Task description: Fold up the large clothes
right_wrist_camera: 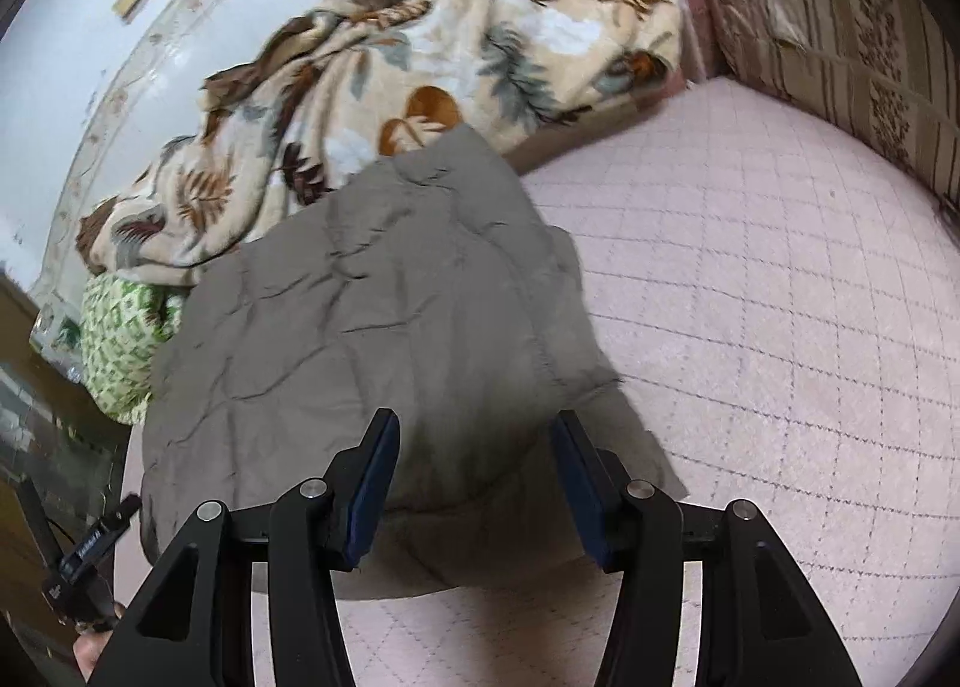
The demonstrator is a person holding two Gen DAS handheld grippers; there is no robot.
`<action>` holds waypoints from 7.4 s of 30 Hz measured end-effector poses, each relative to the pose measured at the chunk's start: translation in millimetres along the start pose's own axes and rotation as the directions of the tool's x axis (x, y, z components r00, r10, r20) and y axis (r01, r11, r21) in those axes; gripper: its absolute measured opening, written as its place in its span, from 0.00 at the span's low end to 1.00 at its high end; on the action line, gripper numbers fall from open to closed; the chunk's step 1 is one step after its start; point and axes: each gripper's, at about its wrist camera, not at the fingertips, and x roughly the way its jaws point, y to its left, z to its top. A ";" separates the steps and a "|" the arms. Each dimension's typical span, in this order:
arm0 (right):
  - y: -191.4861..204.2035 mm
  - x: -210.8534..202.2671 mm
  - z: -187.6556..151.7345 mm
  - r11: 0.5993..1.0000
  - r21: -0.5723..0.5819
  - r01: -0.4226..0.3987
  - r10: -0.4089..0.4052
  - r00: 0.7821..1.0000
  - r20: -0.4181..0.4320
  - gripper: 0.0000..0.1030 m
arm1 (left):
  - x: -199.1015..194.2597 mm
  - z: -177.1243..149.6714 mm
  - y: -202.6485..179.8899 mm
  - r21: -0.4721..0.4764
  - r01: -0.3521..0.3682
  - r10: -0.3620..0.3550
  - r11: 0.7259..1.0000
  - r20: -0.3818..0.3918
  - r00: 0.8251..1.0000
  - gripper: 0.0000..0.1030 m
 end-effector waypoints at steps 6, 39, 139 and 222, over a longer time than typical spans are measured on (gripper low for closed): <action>41.6 -2.2 -16.8 0.992 -0.114 -0.049 0.048 0.999 -0.012 0.55 | -29.8 -6.7 -29.4 0.084 -0.039 0.028 0.996 0.127 0.991 0.82; 73.7 16.6 -45.1 0.972 -0.230 -0.054 0.040 0.997 -0.067 0.56 | -19.4 -30.6 -66.9 0.228 -0.067 0.043 0.971 0.108 0.993 0.82; -36.2 -137.4 -148.2 1.000 -0.007 -0.020 0.020 0.999 0.034 0.30 | -109.2 -150.0 130.2 -0.353 0.178 -0.245 0.918 -0.154 0.957 0.59; 91.3 -186.6 -234.0 0.893 -0.397 0.212 -0.088 0.947 0.308 0.87 | -229.7 -189.5 -57.4 0.173 0.018 -0.052 0.985 0.190 0.980 0.97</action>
